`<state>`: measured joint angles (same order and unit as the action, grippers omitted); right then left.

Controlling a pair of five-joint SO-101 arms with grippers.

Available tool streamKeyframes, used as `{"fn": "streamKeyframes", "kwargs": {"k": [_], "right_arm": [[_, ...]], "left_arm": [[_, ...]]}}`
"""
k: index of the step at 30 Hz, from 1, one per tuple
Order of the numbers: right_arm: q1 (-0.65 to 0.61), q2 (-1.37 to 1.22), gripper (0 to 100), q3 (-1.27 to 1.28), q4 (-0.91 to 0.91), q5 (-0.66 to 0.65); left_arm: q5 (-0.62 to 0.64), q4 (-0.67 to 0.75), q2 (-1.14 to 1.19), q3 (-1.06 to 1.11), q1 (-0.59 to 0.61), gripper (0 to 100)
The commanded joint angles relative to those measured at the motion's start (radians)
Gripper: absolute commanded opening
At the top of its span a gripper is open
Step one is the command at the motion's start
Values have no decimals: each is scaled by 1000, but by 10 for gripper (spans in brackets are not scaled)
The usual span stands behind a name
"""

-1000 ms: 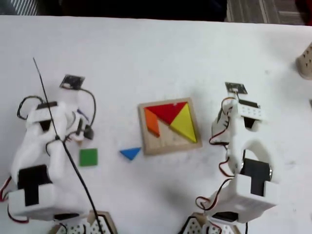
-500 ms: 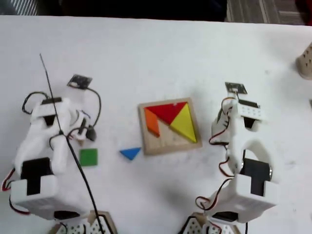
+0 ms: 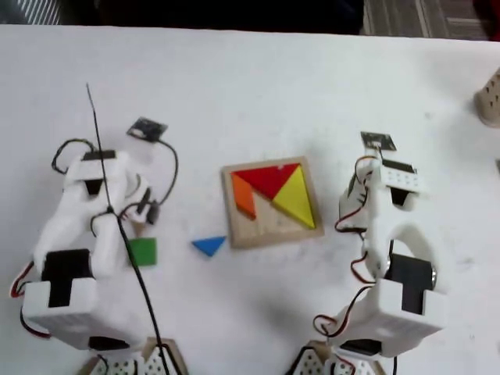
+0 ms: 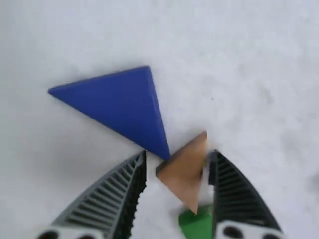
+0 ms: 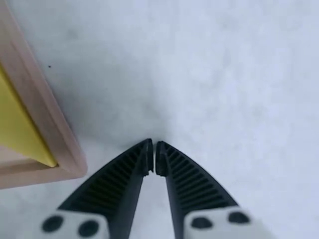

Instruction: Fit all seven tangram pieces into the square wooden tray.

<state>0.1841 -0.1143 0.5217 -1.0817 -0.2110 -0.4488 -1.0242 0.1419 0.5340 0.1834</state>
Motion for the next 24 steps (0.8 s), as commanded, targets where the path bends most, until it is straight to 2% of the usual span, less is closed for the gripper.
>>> {"fn": "streamKeyframes", "kwargs": {"k": [1,12,17,21,24], "right_arm": [[-8,38,18,-6,12,-12],[-8,38,18,-6,12,-14],[-8,38,18,-6,12,-12],[-8,38,18,-6,12,-12],[-8,38,18,-6,12,-12]], "left_arm": [[-17,-34,2,-18,-16,255],[-173,-74,2,-21,-18,259],[-310,-91,2,-20,-19,255],[-315,-77,1,-37,10,255],[-245,-71,-28,-54,41,256]]}}
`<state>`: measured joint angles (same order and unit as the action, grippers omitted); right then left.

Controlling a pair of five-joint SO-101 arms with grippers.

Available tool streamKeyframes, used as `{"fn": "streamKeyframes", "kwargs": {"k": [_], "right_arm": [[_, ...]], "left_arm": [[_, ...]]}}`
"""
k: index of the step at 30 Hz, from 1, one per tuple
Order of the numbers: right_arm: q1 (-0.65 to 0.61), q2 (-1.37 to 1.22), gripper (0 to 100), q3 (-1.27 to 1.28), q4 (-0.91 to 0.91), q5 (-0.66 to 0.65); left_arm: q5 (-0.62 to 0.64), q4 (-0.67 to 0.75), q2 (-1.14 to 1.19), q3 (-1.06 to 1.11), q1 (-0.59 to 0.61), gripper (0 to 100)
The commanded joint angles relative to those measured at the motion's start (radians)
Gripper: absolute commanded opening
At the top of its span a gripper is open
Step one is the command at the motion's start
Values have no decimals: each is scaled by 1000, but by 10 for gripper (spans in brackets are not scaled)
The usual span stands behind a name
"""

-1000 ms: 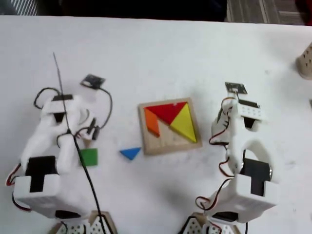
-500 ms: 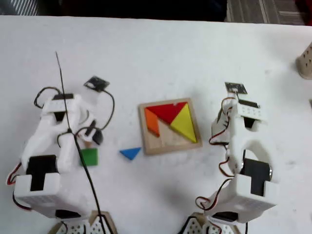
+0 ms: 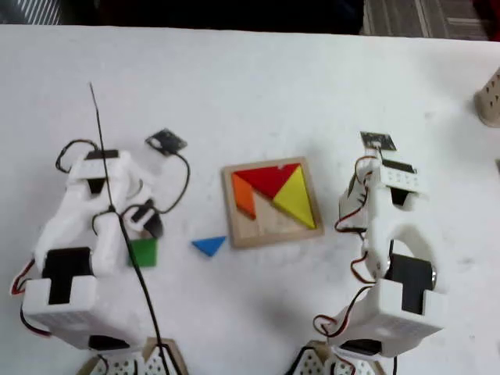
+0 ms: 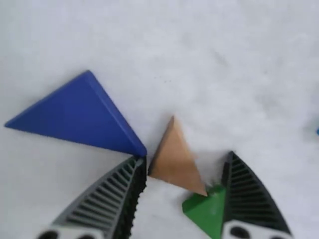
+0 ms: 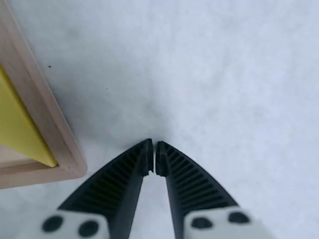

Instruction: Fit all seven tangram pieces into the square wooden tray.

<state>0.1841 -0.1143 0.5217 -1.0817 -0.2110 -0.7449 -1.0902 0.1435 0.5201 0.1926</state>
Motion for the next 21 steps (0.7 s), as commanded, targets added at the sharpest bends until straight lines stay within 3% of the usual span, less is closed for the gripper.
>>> {"fn": "streamKeyframes", "kwargs": {"k": [1,5,12,17,21], "right_arm": [[-8,38,18,-6,12,-12],[-8,38,18,-6,12,-12],[-8,38,18,-8,12,-14],[-8,38,18,-8,12,-14],[-8,38,18,-8,12,-12]], "left_arm": [[71,0,-47,-37,36,259],[92,0,-101,-14,41,259],[242,83,-125,92,35,303],[269,147,-127,147,35,275],[362,181,-128,146,35,265]]}}
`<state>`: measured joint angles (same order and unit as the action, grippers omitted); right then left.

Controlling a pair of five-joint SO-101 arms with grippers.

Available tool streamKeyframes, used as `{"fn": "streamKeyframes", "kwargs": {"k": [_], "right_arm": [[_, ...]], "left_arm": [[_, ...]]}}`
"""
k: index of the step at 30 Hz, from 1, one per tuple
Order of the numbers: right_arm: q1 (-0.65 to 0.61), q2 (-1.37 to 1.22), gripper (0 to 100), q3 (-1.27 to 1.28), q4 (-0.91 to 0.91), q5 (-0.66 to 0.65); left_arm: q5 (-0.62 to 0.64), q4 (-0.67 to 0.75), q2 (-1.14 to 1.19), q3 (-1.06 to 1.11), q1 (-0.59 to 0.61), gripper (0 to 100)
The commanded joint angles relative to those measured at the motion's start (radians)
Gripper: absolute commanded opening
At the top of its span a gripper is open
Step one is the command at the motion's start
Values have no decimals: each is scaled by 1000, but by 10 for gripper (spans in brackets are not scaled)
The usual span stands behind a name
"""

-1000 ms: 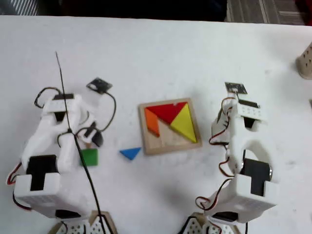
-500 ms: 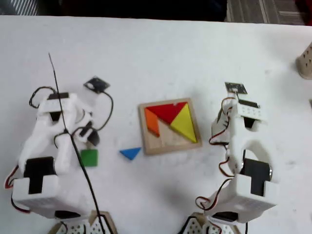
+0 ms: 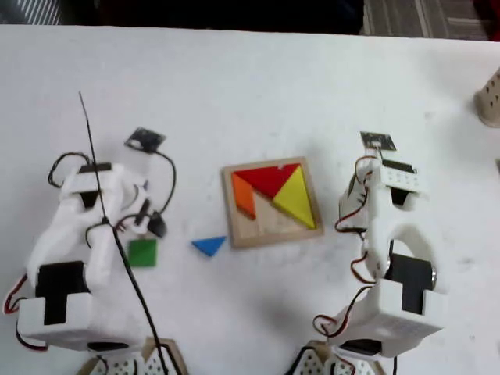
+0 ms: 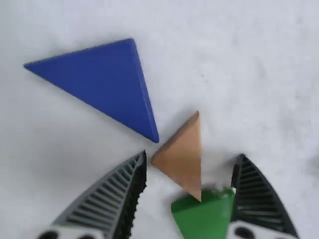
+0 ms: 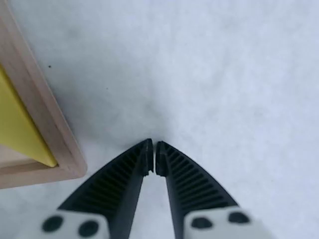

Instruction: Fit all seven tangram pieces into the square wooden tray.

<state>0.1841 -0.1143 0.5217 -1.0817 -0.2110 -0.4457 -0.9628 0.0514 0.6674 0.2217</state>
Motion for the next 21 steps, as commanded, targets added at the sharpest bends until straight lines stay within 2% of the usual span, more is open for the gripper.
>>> {"fn": "streamKeyframes", "kwargs": {"k": [1,7,13,15,21], "right_arm": [[-8,38,18,-8,12,-11],[-8,38,18,-8,12,-11],[-8,38,18,-8,12,-11],[-8,38,18,-8,12,-11],[-8,38,18,-8,12,-12]], "left_arm": [[74,60,-36,-2,4,266],[75,57,-35,11,-28,242],[74,55,-36,26,-56,11],[74,55,-36,26,-56,49],[74,55,-38,25,-56,52]]}}
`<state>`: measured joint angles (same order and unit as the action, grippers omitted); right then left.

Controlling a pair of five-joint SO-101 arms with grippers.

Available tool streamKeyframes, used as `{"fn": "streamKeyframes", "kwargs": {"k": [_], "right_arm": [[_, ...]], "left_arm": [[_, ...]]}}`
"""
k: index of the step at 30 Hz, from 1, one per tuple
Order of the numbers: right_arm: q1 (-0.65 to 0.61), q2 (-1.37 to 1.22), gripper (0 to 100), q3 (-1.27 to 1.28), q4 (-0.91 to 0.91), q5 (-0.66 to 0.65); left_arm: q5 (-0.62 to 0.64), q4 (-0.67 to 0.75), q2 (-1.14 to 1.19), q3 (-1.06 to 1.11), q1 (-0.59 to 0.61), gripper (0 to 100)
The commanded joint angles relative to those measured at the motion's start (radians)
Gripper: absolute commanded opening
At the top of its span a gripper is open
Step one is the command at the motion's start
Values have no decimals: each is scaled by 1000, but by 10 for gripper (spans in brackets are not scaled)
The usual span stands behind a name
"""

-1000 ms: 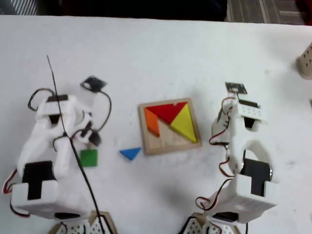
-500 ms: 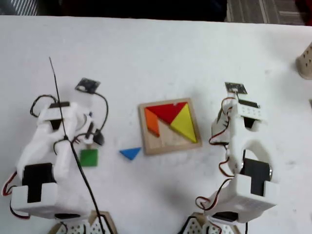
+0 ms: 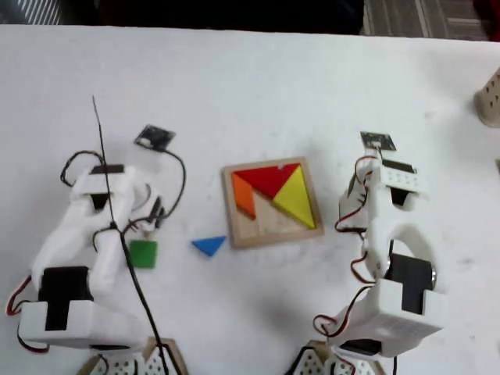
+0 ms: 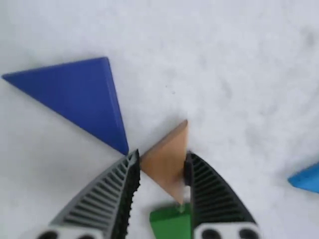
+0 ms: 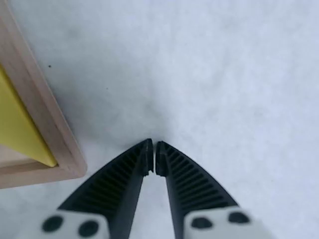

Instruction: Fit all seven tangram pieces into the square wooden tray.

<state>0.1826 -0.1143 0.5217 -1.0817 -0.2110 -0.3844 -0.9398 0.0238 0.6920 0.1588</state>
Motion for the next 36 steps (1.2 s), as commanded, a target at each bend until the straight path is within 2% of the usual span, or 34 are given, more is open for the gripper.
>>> {"fn": "streamKeyframes", "kwargs": {"k": [1,13,19,23,29,36], "right_arm": [[-7,38,18,-8,12,-12],[-7,38,18,-8,12,-11],[-7,38,18,-6,28,-8],[-7,38,18,-6,28,-8],[-7,38,18,-5,27,-8],[4,38,18,-5,27,-8]], "left_arm": [[12,32,-10,0,7,52],[14,28,-35,-15,-22,52],[21,-164,-219,-84,-36,52],[28,-245,-343,-97,-101,52],[253,-252,-424,-107,-285,53],[443,-140,-423,-124,-530,53]]}}
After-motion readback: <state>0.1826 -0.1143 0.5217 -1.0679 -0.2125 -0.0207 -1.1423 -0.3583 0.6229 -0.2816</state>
